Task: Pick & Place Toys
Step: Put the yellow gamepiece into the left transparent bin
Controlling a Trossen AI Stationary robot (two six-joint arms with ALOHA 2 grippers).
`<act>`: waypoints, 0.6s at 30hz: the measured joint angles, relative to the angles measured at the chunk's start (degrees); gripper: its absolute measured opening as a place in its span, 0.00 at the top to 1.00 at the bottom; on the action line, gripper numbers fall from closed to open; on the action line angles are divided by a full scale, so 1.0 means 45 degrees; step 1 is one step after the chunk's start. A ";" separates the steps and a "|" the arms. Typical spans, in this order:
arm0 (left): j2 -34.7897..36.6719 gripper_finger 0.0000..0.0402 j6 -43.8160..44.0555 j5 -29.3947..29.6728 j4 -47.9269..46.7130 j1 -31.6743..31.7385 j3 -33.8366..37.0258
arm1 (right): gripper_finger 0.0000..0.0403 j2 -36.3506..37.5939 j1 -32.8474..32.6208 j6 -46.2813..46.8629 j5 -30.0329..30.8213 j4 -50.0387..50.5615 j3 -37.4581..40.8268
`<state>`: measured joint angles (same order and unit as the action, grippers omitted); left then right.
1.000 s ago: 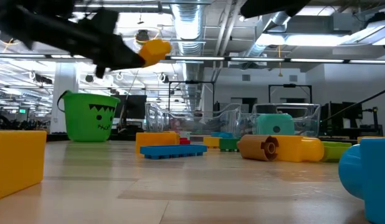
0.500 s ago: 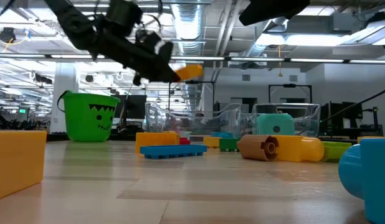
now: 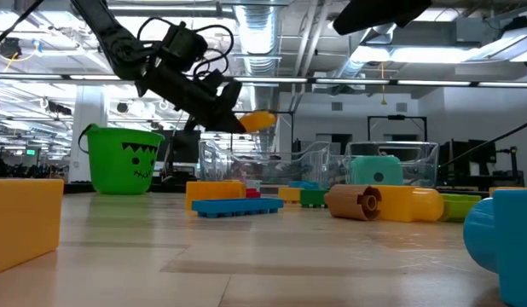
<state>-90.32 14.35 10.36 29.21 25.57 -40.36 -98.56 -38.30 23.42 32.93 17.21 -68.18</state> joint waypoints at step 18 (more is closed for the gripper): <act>-0.0036 0.94 -0.0076 0.0484 -0.0739 -0.0143 0.0000 | 0.54 0.0000 -0.0151 0.0029 0.0000 0.0163 0.0000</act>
<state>-90.49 14.01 12.54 25.89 24.93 -40.36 -98.56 -38.98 23.55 32.93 17.95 -68.18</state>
